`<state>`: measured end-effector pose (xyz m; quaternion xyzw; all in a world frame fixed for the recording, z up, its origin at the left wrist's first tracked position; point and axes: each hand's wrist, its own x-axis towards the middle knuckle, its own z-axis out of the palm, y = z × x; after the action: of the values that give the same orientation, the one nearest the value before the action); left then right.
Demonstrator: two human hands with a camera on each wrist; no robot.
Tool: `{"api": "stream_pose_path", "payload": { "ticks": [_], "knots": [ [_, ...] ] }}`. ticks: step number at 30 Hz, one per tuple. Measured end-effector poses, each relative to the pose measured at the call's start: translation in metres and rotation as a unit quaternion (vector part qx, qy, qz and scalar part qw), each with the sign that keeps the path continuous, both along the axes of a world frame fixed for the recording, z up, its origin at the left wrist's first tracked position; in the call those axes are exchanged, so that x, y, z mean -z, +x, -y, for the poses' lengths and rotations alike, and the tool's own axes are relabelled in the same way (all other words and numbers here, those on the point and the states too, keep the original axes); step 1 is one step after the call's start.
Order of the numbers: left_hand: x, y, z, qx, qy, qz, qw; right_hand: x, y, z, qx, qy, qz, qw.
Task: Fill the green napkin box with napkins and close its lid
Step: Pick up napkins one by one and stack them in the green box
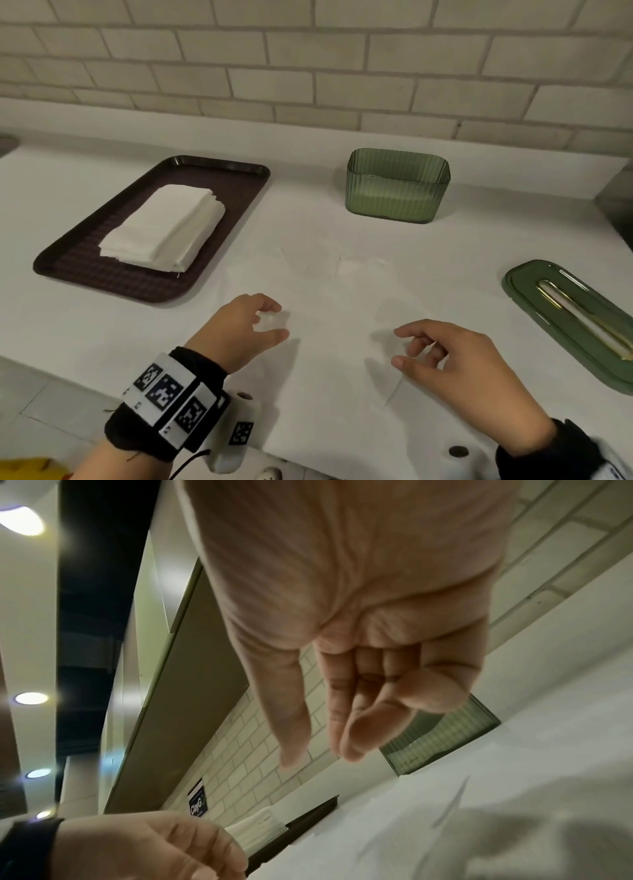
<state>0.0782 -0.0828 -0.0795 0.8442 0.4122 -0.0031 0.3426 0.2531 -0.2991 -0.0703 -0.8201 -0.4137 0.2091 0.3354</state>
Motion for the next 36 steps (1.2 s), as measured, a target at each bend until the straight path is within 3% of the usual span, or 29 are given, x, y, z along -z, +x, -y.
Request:
{"api": "stream_pose_path", "payload": {
  "ticks": [6, 12, 16, 27, 36],
  "knots": [
    [0.007, -0.011, -0.022, 0.019, -0.016, -0.014, 1.000, -0.003, -0.012, -0.014, -0.002, -0.021, 0.032, 0.999],
    [0.011, -0.015, -0.034, 0.067, -0.037, -0.007, 0.997, 0.002, -0.031, -0.034, -0.032, -0.188, 0.032, 0.981],
    [0.014, -0.011, -0.039, 0.105, -0.058, -0.016, 0.993, 0.004, -0.042, -0.046, -0.009, -0.236, 0.046, 0.971],
    [0.016, -0.015, -0.043, 0.119, -0.069, -0.009, 0.991, 0.016, -0.052, -0.065, 0.071, -0.239, -0.011, 0.968],
    [0.015, -0.013, -0.041, 0.122, -0.069, -0.005, 0.990, 0.012, -0.058, -0.068, 0.049, -0.217, 0.018, 0.975]
  ]
}}
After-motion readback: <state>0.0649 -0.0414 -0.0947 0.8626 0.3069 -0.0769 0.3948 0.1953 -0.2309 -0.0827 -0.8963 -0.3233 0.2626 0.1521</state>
